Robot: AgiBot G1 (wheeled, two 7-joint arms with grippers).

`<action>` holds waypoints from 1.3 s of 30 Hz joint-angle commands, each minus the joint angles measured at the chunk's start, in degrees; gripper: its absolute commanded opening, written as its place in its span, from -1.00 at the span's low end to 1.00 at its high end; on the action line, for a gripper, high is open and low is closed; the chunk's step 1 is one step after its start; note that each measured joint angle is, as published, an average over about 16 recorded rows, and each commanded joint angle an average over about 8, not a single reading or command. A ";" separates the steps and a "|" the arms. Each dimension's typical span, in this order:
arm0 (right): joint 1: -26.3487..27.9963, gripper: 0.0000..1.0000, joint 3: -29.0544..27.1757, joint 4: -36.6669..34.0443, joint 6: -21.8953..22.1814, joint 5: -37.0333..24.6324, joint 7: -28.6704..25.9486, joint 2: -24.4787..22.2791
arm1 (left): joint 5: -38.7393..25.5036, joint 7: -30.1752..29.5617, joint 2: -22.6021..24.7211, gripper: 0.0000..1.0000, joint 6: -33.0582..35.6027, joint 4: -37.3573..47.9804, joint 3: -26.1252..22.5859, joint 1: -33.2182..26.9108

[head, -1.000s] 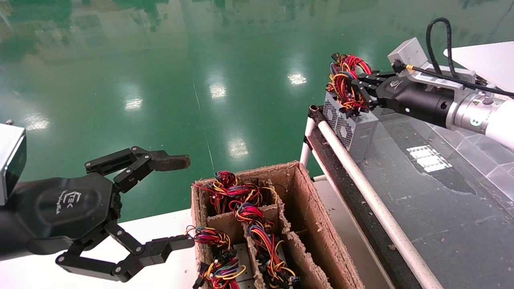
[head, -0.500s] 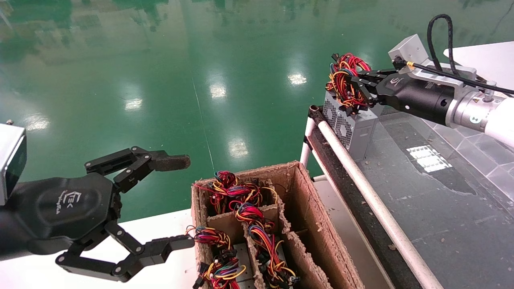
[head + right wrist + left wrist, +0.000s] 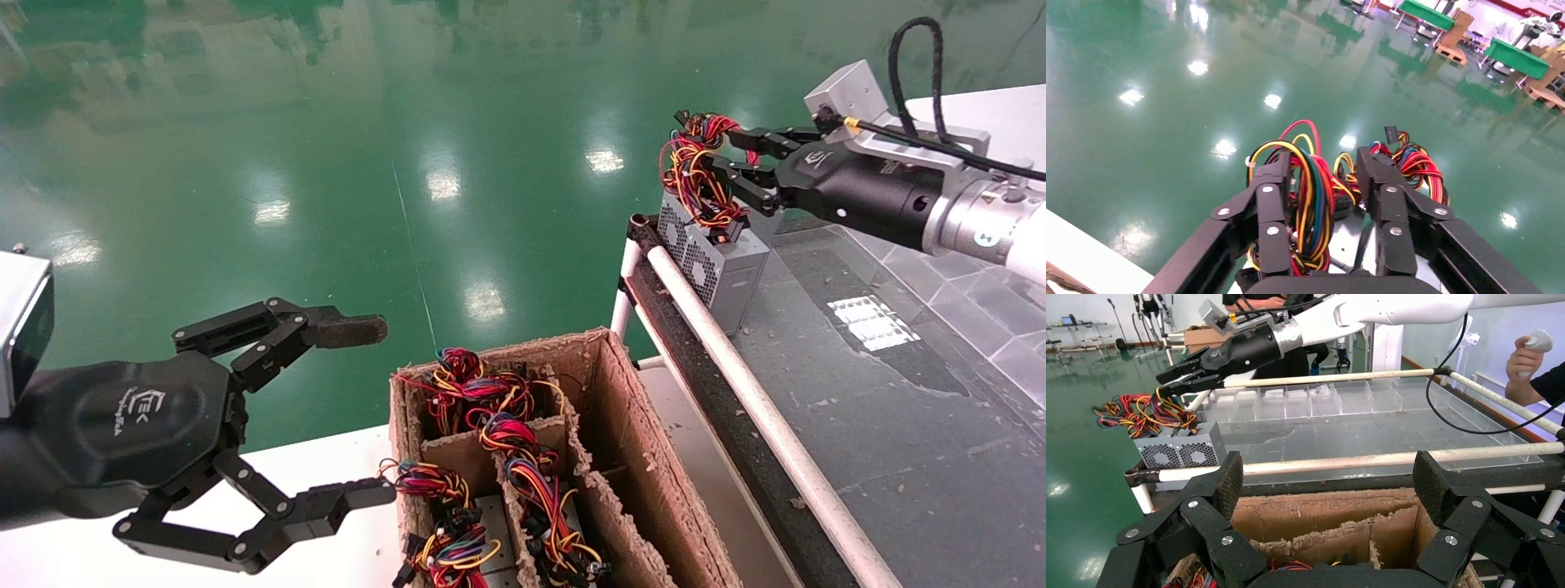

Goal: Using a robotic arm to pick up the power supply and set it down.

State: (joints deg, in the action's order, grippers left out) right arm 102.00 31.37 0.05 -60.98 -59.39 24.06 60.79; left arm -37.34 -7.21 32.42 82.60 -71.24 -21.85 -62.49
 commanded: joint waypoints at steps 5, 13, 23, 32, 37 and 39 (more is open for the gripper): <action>0.93 1.00 -1.82 -1.04 2.83 2.68 -1.28 -1.00 | 0.00 0.00 0.00 1.00 0.00 0.00 0.00 0.00; 3.19 1.00 -4.53 -1.76 32.76 7.15 1.36 6.51 | 0.00 0.00 -0.01 1.00 -0.01 0.01 0.00 0.02; 1.23 1.00 -4.80 -0.28 34.00 7.58 2.63 7.45 | 0.00 0.00 -0.01 1.00 -0.01 0.01 0.00 0.02; 0.55 1.00 -4.38 -0.60 32.13 6.96 2.03 7.24 | 0.01 0.00 -0.01 1.00 -0.01 0.01 0.00 0.01; 0.21 1.00 -3.94 -0.85 30.99 6.31 1.50 7.01 | 0.01 0.00 -0.01 1.00 -0.01 0.01 0.00 0.01; 0.11 1.00 -3.81 -0.92 30.60 6.11 1.21 6.89 | 0.01 0.00 -0.01 1.00 -0.01 0.01 0.00 0.01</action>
State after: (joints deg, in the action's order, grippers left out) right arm 102.21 27.51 -0.81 -30.35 -53.20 25.19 67.66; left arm -37.34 -7.20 32.41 82.59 -71.23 -21.85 -62.47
